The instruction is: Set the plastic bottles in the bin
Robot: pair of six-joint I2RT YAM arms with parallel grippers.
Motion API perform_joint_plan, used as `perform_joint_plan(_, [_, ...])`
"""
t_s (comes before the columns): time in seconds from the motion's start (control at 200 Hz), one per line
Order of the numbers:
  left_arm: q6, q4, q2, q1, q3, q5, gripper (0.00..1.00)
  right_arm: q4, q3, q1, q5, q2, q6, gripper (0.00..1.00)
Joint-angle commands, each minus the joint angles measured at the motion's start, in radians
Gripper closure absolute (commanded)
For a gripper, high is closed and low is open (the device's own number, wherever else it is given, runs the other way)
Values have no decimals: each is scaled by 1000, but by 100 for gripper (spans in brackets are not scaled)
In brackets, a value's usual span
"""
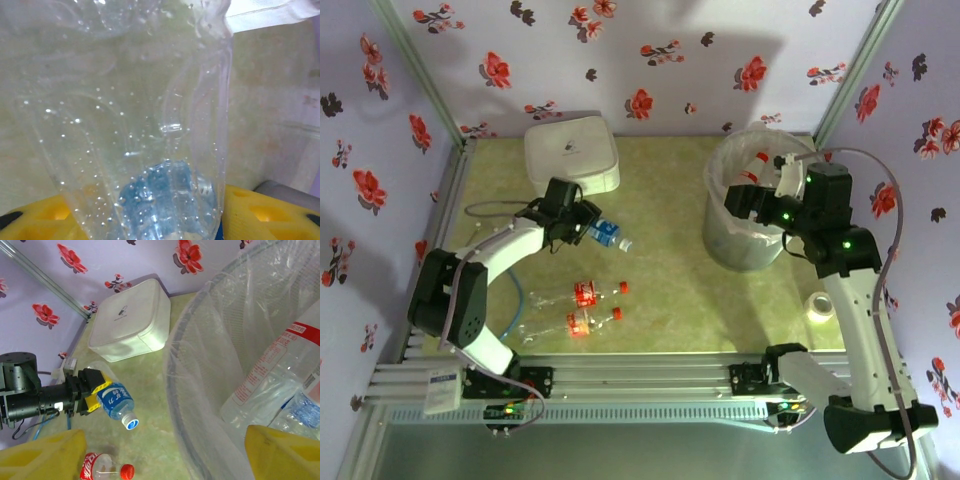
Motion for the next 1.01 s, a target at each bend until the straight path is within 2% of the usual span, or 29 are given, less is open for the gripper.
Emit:
perform_joint_plan(0.0, [75,-23,-72,4,40,7,44,-10,61,43,-32,-17,2,17])
perform_joint_plan(0.12, [165,44,-166,5,19,73,51,-20,112,138,-34,20,-2,16])
perform_joint_plan(0.215, [212,201,-223,4,-21,231,55,-2,136,223,-69,68,-1,15])
perform_joint_plan(0.335, [115,475,-247,-2,-95,403,58,123,113,307,-199,147,71,15])
perform_joint_plan(0.42, [50,651,-238,-12,-132,484,59,129,127,357,-210,219,72,15])
perform_joint_plan(0.495, [71,702,-226,-30,-130,552,60,135,142,367,-220,280,83,15])
perform_joint_plan(0.63, [122,725,-213,-75,-117,627,60,236,116,366,-339,366,166,16])
perform_joint_plan(0.845, [38,936,-216,-85,-171,690,62,365,66,366,-397,430,265,17])
perform_joint_plan(1.0, [14,976,-231,-81,-202,700,62,465,64,367,-485,493,347,22])
